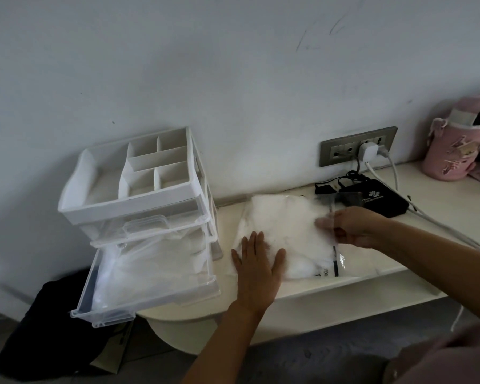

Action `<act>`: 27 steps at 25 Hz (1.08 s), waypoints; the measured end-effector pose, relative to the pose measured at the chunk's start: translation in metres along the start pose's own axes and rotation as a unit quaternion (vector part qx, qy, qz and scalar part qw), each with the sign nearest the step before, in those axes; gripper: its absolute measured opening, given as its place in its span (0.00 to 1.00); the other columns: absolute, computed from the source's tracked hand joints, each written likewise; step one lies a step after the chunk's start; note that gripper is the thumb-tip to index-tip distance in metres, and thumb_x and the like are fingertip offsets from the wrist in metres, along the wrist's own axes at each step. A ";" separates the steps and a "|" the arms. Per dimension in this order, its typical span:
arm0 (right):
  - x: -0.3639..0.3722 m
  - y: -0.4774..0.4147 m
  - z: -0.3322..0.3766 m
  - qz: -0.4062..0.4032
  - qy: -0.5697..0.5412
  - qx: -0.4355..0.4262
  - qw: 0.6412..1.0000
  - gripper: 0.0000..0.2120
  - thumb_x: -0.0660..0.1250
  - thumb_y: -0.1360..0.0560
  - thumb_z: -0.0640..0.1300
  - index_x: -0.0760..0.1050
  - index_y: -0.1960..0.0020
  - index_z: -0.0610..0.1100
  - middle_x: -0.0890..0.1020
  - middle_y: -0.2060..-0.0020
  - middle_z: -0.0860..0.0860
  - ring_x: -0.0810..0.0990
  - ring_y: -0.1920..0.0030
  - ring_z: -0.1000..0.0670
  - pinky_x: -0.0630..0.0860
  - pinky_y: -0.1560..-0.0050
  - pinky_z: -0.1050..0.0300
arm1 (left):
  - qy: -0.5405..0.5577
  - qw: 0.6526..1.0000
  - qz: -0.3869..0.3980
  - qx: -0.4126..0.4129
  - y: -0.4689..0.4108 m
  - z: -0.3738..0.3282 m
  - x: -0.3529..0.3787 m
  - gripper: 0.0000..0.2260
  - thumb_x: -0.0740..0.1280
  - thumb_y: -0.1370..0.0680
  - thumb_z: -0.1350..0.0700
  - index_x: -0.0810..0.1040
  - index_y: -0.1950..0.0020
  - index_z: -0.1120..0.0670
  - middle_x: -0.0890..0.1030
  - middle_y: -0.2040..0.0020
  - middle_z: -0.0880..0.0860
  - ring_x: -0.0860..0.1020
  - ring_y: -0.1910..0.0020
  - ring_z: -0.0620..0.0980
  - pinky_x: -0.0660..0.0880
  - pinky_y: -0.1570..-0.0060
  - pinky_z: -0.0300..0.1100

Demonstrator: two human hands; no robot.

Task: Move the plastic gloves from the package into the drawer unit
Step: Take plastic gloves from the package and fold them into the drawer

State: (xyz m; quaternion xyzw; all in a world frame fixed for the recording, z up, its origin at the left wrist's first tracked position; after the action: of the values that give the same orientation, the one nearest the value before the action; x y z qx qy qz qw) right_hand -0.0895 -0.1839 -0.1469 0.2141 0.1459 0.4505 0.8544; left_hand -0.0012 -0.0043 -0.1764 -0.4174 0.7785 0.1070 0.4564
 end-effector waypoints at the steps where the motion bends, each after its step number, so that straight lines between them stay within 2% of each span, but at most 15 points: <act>1: 0.003 0.001 0.004 0.005 -0.007 -0.010 1.000 0.03 0.67 0.25 0.35 0.77 0.58 0.39 0.81 0.63 0.46 0.78 0.62 0.50 0.77 0.61 0.58 | 0.018 1.000 0.010 0.021 0.000 -0.011 -0.001 0.48 0.33 0.32 0.25 0.56 0.23 0.54 0.57 0.22 0.51 0.48 0.22 0.48 0.34 0.28 0.46; 4: 0.009 0.002 0.015 0.012 -0.040 -0.031 0.999 0.04 0.68 0.29 0.32 0.77 0.58 0.38 0.81 0.63 0.46 0.80 0.61 0.50 0.78 0.61 0.60 | 0.056 0.992 0.064 0.090 -0.005 -0.053 0.008 0.39 0.42 0.27 0.28 0.50 0.22 0.50 0.52 0.21 0.46 0.43 0.23 0.40 0.33 0.28 0.44; 6: 0.010 0.002 0.016 0.019 -0.048 -0.026 0.998 0.06 0.70 0.32 0.30 0.77 0.56 0.37 0.81 0.62 0.46 0.81 0.60 0.50 0.78 0.58 0.59 | 0.051 0.989 0.096 0.099 -0.013 -0.067 0.018 0.39 0.46 0.27 0.29 0.45 0.21 0.48 0.48 0.21 0.45 0.42 0.23 0.42 0.35 0.28 0.49; 9: 0.004 -0.001 0.011 0.005 -0.018 -0.009 1.000 0.18 0.75 0.40 0.34 0.77 0.51 0.37 0.82 0.60 0.45 0.81 0.59 0.51 0.77 0.59 0.59 | -0.009 0.987 0.149 0.060 -0.022 -0.055 0.034 0.39 0.46 0.28 0.29 0.40 0.22 0.45 0.45 0.21 0.48 0.42 0.23 0.48 0.36 0.28 0.55; 11: -0.005 -0.005 0.007 -0.030 0.000 -0.009 0.999 0.15 0.77 0.39 0.37 0.76 0.56 0.38 0.80 0.65 0.48 0.78 0.64 0.52 0.77 0.62 0.60 | -0.050 0.985 0.157 0.054 -0.020 -0.047 0.038 0.40 0.42 0.30 0.28 0.39 0.22 0.45 0.45 0.21 0.50 0.42 0.22 0.50 0.35 0.28 0.55; 13: -0.009 -0.008 0.004 -0.037 -0.030 -0.007 0.999 0.13 0.77 0.37 0.42 0.74 0.61 0.40 0.75 0.70 0.49 0.75 0.68 0.53 0.78 0.59 0.60 | -0.066 0.986 0.145 0.056 -0.018 -0.048 0.037 0.40 0.38 0.30 0.29 0.40 0.22 0.46 0.46 0.21 0.51 0.43 0.22 0.51 0.35 0.29 0.56; 15: -0.005 -0.009 0.001 0.003 -0.067 0.013 0.998 0.11 0.74 0.35 0.44 0.76 0.58 0.40 0.78 0.65 0.47 0.80 0.66 0.51 0.79 0.54 0.58 | -0.071 0.989 0.124 0.045 -0.020 -0.047 0.036 0.40 0.33 0.31 0.30 0.41 0.22 0.47 0.49 0.21 0.52 0.46 0.22 0.52 0.36 0.28 0.57; 17: 0.001 -0.003 0.003 0.056 -0.067 0.034 0.996 0.05 0.69 0.28 0.39 0.78 0.54 0.38 0.82 0.59 0.45 0.84 0.62 0.50 0.81 0.58 0.59 | -0.071 0.993 0.087 0.029 -0.023 -0.042 0.032 0.40 0.27 0.32 0.31 0.41 0.22 0.45 0.51 0.21 0.54 0.49 0.22 0.54 0.40 0.28 0.60; 18: 0.001 -0.001 0.005 0.068 -0.054 0.036 0.996 0.03 0.67 0.26 0.36 0.78 0.53 0.37 0.83 0.57 0.44 0.84 0.61 0.50 0.82 0.60 0.59 | -0.068 0.995 0.072 0.026 -0.023 -0.041 0.030 0.37 0.27 0.30 0.31 0.39 0.23 0.43 0.52 0.21 0.54 0.51 0.22 0.54 0.41 0.28 0.62; 20: -0.002 0.003 0.013 0.064 -0.013 0.015 0.998 0.04 0.67 0.27 0.33 0.79 0.54 0.38 0.84 0.57 0.44 0.83 0.58 0.50 0.82 0.61 0.61 | -0.049 0.997 0.048 0.045 -0.023 -0.045 0.027 0.28 0.36 0.24 0.34 0.34 0.26 0.38 0.50 0.21 0.54 0.52 0.23 0.53 0.43 0.29 0.63; 22: -0.008 0.007 0.022 0.033 0.035 -0.023 0.999 0.04 0.69 0.29 0.34 0.81 0.55 0.38 0.84 0.58 0.45 0.83 0.57 0.50 0.81 0.62 0.61 | -0.024 0.993 0.005 0.114 -0.020 -0.063 0.018 0.29 0.46 0.22 0.40 0.34 0.26 0.37 0.48 0.21 0.53 0.49 0.22 0.51 0.42 0.28 0.60; 25: -0.009 0.010 0.035 -0.006 0.089 -0.073 0.993 0.02 0.71 0.31 0.37 0.81 0.58 0.39 0.84 0.61 0.45 0.83 0.59 0.50 0.78 0.62 0.62 | -0.013 0.978 -0.060 0.200 -0.017 -0.092 0.005 0.27 0.52 0.20 0.46 0.44 0.23 0.40 0.53 0.21 0.54 0.51 0.23 0.52 0.42 0.29 0.59; 27: -0.011 0.009 0.039 -0.028 0.107 -0.090 0.990 0.03 0.71 0.30 0.39 0.81 0.61 0.39 0.83 0.64 0.46 0.82 0.62 0.51 0.77 0.63 0.62 | 0.008 0.978 -0.068 0.195 -0.022 -0.096 0.003 0.27 0.54 0.19 0.56 0.49 0.24 0.40 0.58 0.23 0.55 0.54 0.23 0.54 0.46 0.28 0.59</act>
State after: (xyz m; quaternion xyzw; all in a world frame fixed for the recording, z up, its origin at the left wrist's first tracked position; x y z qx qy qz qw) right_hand -0.0849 -0.1977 -0.1084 0.0828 0.2014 0.4581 0.8618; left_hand -0.0452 -0.0726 -0.1205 -0.3728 0.7581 -0.0817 0.5288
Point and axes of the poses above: each hand's wrist, its own y-axis away from the middle knuckle, its own x-axis out of the palm, z = x × y, the point moved 9 cm from there along -y, towards the middle knuckle
